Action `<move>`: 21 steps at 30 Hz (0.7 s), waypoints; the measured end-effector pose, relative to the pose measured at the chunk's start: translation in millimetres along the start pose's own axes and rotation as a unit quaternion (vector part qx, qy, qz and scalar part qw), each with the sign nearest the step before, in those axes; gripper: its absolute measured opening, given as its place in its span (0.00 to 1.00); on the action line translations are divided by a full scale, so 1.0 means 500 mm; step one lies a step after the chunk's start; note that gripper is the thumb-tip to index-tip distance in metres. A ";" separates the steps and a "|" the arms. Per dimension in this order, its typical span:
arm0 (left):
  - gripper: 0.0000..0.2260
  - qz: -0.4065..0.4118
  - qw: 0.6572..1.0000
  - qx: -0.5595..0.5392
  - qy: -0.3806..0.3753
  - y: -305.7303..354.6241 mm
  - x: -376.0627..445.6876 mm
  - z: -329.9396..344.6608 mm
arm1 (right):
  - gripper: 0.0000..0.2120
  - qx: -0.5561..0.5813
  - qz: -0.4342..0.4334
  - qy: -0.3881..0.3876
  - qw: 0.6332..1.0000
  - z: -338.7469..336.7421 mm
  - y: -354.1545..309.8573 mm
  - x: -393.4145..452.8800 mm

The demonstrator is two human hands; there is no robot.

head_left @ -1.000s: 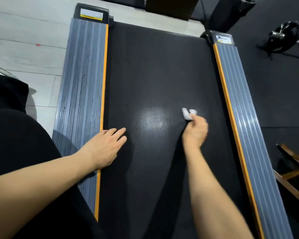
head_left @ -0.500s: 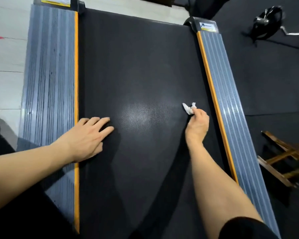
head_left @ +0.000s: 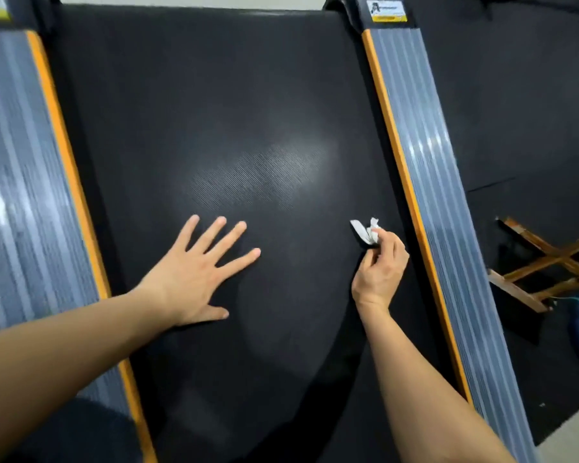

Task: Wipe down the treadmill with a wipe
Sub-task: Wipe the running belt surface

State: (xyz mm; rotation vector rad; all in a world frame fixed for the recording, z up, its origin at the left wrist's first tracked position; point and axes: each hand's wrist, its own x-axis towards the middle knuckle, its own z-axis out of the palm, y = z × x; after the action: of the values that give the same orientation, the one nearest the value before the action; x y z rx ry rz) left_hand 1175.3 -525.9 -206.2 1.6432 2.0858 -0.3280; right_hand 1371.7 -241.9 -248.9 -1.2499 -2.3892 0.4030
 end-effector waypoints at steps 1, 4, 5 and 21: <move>0.50 -0.005 1.000 0.004 -0.026 0.001 0.000 -0.010 | 0.21 0.002 0.005 -0.003 1.000 -0.001 -0.005 0.002; 0.50 -0.041 0.996 0.013 -0.080 0.021 0.003 -0.039 | 0.17 0.004 0.016 -0.008 1.000 -0.004 -0.015 0.005; 0.51 -0.053 0.994 0.013 -0.099 0.029 0.003 -0.047 | 0.17 0.002 0.023 -0.010 1.000 -0.006 -0.014 0.003; 0.42 -0.154 0.976 -0.032 -0.147 0.088 -0.040 -0.043 | 0.13 -0.095 -0.033 -0.025 0.995 -0.045 -0.029 0.001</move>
State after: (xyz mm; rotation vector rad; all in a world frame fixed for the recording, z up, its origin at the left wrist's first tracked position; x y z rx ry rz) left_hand 1216.8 -521.8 -173.3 1.1501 2.0916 -0.5627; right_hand 1372.0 -248.0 -222.9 -1.2488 -2.5535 0.1933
